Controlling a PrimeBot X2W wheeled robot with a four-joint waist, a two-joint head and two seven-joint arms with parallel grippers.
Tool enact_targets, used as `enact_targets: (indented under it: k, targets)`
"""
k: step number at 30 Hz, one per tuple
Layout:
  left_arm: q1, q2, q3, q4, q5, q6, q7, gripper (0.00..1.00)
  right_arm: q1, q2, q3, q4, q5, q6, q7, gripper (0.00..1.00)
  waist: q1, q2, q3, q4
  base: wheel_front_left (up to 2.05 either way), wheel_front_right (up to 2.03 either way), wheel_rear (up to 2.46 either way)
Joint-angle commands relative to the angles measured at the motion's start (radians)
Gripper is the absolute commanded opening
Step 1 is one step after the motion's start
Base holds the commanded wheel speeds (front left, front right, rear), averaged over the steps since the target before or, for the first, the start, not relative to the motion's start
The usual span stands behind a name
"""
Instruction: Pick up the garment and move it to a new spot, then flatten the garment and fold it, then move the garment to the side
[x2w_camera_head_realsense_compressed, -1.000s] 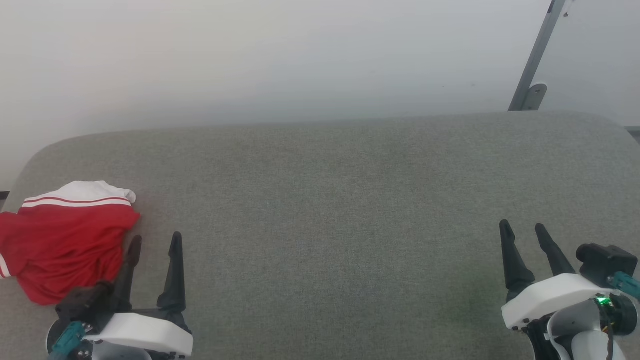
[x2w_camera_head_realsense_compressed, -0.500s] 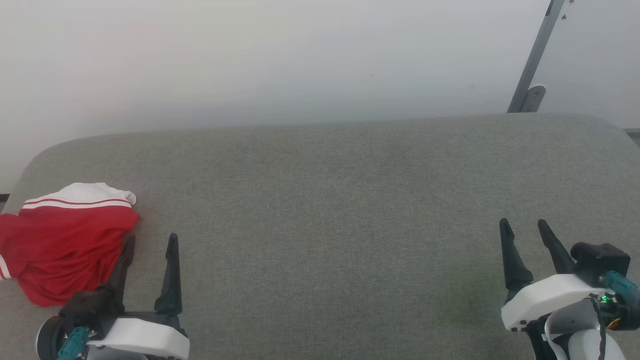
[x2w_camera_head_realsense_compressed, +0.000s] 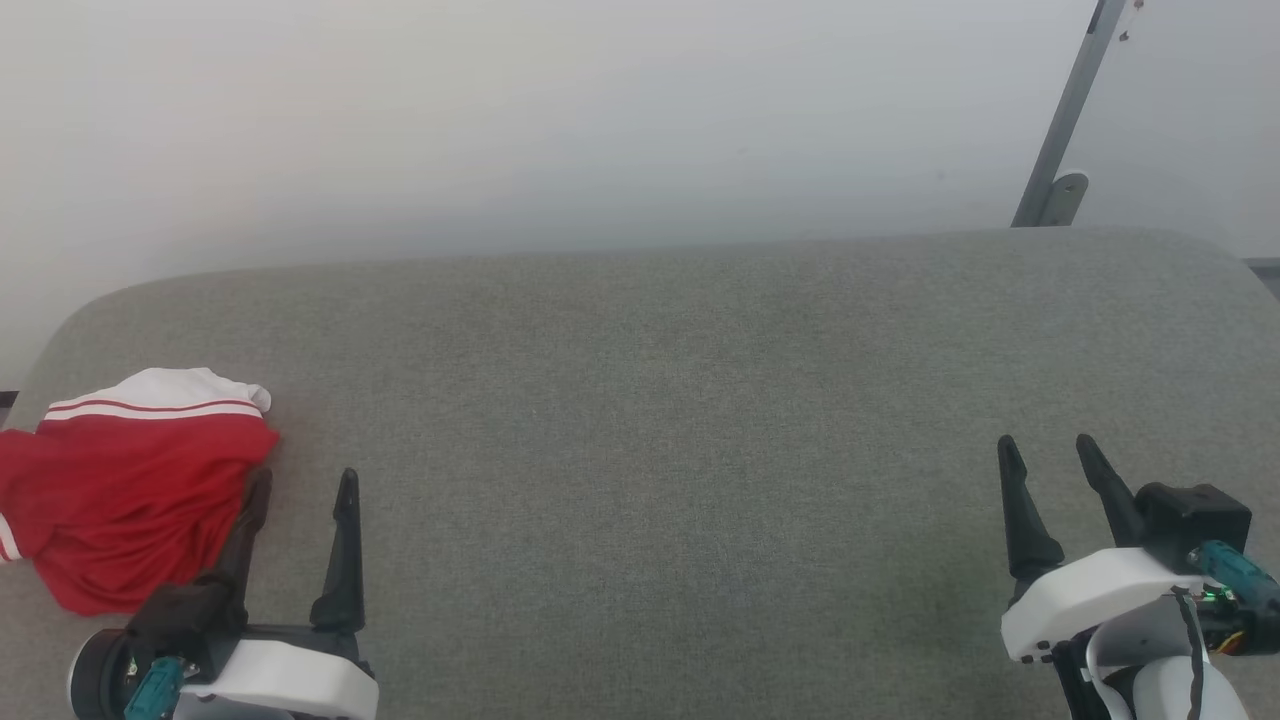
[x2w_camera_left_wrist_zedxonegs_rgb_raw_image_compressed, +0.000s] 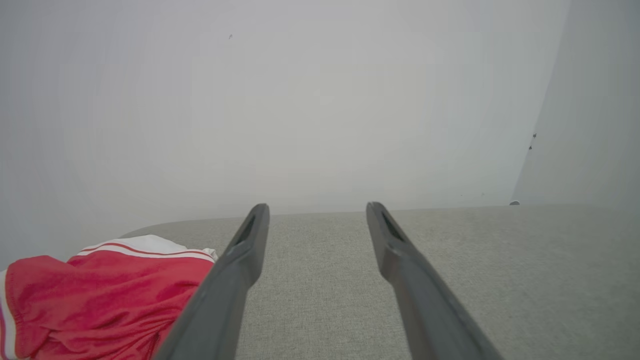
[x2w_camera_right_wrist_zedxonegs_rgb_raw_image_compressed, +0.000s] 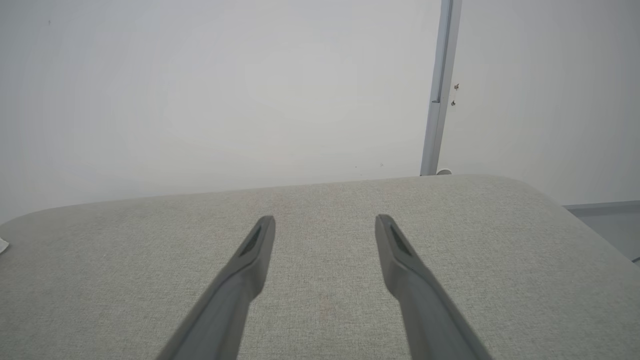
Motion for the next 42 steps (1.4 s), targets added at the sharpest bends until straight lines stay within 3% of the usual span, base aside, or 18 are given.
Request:
enact_targets:
  k: [1,9,14,34,42]
  targets:
    - [0.01,-0.003,0.004,0.002,0.003,-0.006,-0.005,1.0,-0.011,0.003,0.0,-0.003,-0.005,0.0,-0.007,1.0,0.0,0.0,0.0,0.0,0.0,0.0,0.0]
    - [0.009,-0.008,0.009,0.009,-0.005,-0.008,-0.005,1.0,-0.007,0.003,0.001,-0.005,-0.005,0.0,-0.008,1.0,0.0,0.0,-0.002,0.003,0.0,0.0,0.0]
    - [0.0,0.002,0.022,0.03,-0.02,-0.011,-0.005,1.0,-0.008,-0.002,0.037,-0.003,0.005,0.0,0.001,1.0,0.0,0.0,-0.013,0.039,0.0,0.0,0.0]
    - [0.037,0.055,0.086,0.022,-0.058,0.025,0.027,1.0,-0.04,-0.022,0.216,0.039,0.047,0.0,0.009,1.0,0.0,0.0,-0.076,0.318,0.0,0.0,0.0]
    - [0.056,0.053,0.081,-0.011,-0.064,0.034,0.045,1.0,-0.04,-0.023,0.226,0.046,0.052,0.0,0.005,1.0,0.0,0.0,-0.078,0.367,0.0,0.0,0.0]
